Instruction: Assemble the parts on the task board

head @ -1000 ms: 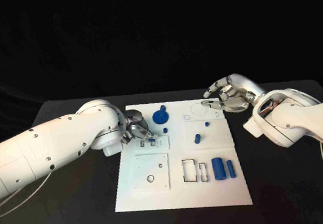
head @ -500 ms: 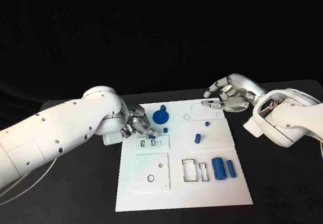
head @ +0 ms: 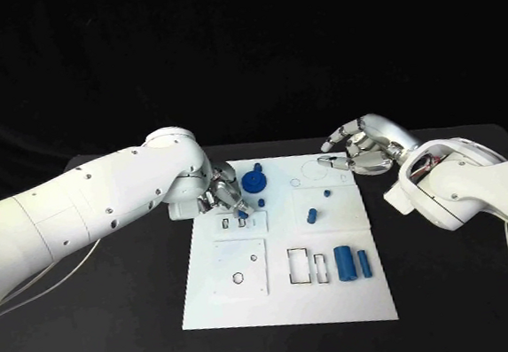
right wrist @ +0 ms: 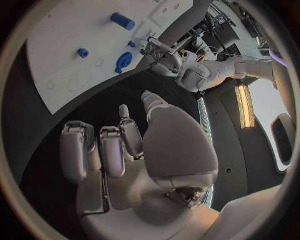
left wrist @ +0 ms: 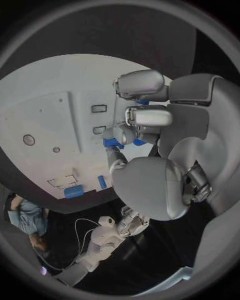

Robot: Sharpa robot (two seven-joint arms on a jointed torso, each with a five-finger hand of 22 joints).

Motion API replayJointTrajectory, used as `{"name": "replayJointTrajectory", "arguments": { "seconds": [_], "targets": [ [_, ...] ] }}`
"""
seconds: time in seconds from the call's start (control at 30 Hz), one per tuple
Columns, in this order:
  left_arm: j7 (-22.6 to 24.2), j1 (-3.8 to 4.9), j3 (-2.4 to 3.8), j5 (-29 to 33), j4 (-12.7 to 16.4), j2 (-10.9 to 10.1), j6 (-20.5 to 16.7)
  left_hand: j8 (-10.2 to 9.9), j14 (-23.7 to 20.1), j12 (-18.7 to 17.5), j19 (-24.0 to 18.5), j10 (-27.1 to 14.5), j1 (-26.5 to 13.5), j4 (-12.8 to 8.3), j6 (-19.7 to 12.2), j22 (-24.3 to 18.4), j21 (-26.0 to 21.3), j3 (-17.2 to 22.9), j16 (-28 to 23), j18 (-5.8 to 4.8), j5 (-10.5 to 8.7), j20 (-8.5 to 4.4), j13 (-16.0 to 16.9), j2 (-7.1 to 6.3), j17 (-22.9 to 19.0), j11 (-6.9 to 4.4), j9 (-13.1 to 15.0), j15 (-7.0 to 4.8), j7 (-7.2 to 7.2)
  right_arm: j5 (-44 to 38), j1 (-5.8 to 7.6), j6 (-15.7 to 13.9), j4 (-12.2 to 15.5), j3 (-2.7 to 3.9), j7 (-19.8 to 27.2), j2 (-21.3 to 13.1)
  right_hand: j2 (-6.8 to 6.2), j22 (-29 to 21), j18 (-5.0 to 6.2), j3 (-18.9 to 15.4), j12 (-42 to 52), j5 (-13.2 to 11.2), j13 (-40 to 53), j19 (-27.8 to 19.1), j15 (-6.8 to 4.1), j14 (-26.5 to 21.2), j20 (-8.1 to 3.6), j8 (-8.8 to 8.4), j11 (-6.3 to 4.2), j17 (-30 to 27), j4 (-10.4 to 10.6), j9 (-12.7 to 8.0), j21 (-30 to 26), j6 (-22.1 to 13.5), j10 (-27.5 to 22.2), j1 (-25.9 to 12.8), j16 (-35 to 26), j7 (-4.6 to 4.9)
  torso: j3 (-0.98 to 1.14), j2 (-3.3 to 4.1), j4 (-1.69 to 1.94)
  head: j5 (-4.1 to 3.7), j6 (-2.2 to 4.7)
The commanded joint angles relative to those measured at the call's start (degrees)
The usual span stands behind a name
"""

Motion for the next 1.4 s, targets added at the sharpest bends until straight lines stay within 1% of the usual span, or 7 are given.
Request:
{"name": "replayJointTrajectory", "arguments": {
  "seconds": [0.03, 0.37, 0.47, 0.7, 0.9, 1.17, 1.4],
  "targets": [
    [-0.3, 0.12, -0.15, -1.1, 0.0, 0.3, 1.2, 0.1, 5.3, -0.3, 0.0, -0.4, 2.5, -4.0, 0.2, 0.2, 0.0, 3.4, -0.2, -0.25, 0.16, 0.37, -0.1, 2.00, 12.9, 0.10, -0.1, 0.23, -0.35, -0.6, -0.03, 0.6, 0.1, 0.00, 0.0, 0.1, 0.06, 8.7, 0.32, -0.3, -0.1, 0.3, 2.5, 0.5, -0.46, 3.5, -0.23, 0.37, -0.09, 4.7, -0.1, 0.1, -0.3, -0.4, -0.2, -0.6, -0.4, -0.15, -0.06, 0.03, 0.00, 0.09, -0.10],
    [-0.2, 0.06, -0.72, -2.9, 1.2, -0.2, -0.1, 0.0, 5.2, -0.2, 0.0, -0.3, 2.6, -4.2, 0.3, 0.3, 0.1, 3.5, -0.2, -0.27, 0.16, 0.38, 0.1, 2.22, 12.8, 0.12, -0.1, 0.24, -0.32, -0.6, -0.03, 0.6, 0.0, 0.00, 0.0, 0.2, 0.06, 8.7, 0.32, -0.3, -0.1, 0.3, 2.5, 0.5, -0.46, 3.5, -0.23, 0.37, -0.09, 4.7, -0.1, 0.1, -0.3, -0.4, -0.2, -0.6, -0.4, -0.15, -0.05, 0.09, -0.05, 0.20, -0.20],
    [-0.2, 0.03, -0.91, -3.3, 1.6, -0.5, -0.4, 0.0, 5.2, -0.2, 0.1, -0.3, 2.7, -4.2, 0.3, 0.4, 0.1, 3.5, -0.2, -0.29, 0.17, 0.39, 0.0, 2.26, 12.8, 0.12, -0.1, 0.24, -0.31, -0.6, -0.03, 0.6, 0.0, 0.00, 0.0, 0.3, 0.06, 8.7, 0.32, -0.3, -0.1, 0.3, 2.5, 0.5, -0.46, 3.5, -0.23, 0.37, -0.09, 4.7, -0.1, 0.1, -0.3, -0.4, -0.2, -0.6, -0.4, -0.15, -0.09, 0.05, 0.07, 0.17, -0.26],
    [-0.2, -0.20, -1.28, -3.8, 2.3, -1.0, -1.0, 0.0, 5.2, -0.1, 0.1, -0.3, 2.7, -4.3, 0.3, 0.4, 0.1, 3.6, -0.2, -0.29, 0.17, 0.39, 0.1, 2.35, 12.8, 0.12, -0.1, 0.25, -0.31, -0.6, -0.03, 0.6, 0.0, 0.00, 0.1, 0.3, 0.06, 8.7, 0.32, -0.3, -0.1, 0.3, 2.5, 0.5, -0.46, 3.5, -0.23, 0.37, -0.09, 4.7, -0.1, 0.1, -0.3, -0.4, -0.2, -0.6, -0.4, -0.15, -0.11, 0.11, -0.03, 0.24, -0.20],
    [-0.1, -0.31, -1.39, -3.9, 2.5, -1.3, -1.0, 0.0, 5.2, -0.1, 0.2, -0.2, 2.8, -4.4, 0.3, 0.6, 0.2, 3.6, -0.2, -0.33, 0.17, 0.39, 0.2, 2.39, 12.8, 0.12, -0.1, 0.25, -0.31, -0.6, -0.03, 0.7, -0.1, 0.00, 0.1, 0.3, 0.06, 8.7, 0.32, -0.3, -0.1, 0.3, 2.5, 0.5, -0.46, 3.5, -0.23, 0.37, -0.09, 4.7, -0.1, 0.1, -0.3, -0.4, -0.2, -0.6, -0.4, -0.15, -0.07, 0.12, -0.10, 0.29, -0.32],
    [-0.2, -0.35, -1.44, -3.7, 2.8, -1.5, -0.8, 0.0, 5.2, 0.0, 0.2, -0.2, 2.8, -4.4, 0.3, 0.7, 0.2, 3.6, -0.2, -0.34, 0.16, 0.40, 0.3, 2.40, 12.9, 0.12, -0.1, 0.25, -0.31, -0.7, -0.03, 0.7, -0.1, 0.00, 0.1, 0.3, 0.08, 8.7, 0.32, -0.3, 0.0, 0.4, 2.5, 0.5, -0.49, 3.5, -0.25, 0.54, -0.13, 4.7, -0.1, 0.1, -0.3, -0.4, -0.1, -0.7, -0.4, -0.19, -0.04, 0.07, 0.03, 0.24, -0.35],
    [-0.2, -0.37, -1.47, -3.5, 3.0, -1.6, -0.7, 0.0, 5.2, 0.0, 0.2, -0.2, 2.8, -4.4, 0.3, 0.7, 0.2, 3.6, -0.2, -0.34, 0.16, 0.40, 0.3, 2.40, 12.9, 0.12, -0.1, 0.25, -0.31, -0.7, -0.03, 0.6, -0.1, 0.00, 0.1, 0.3, 0.08, 8.7, 0.32, -0.3, 0.0, 0.4, 2.5, 0.5, -0.49, 3.5, -0.25, 0.54, -0.13, 4.7, -0.1, 0.1, -0.3, -0.4, -0.1, -0.7, -0.4, -0.19, -0.03, 0.07, -0.08, 0.32, -0.30]
  ]
}}
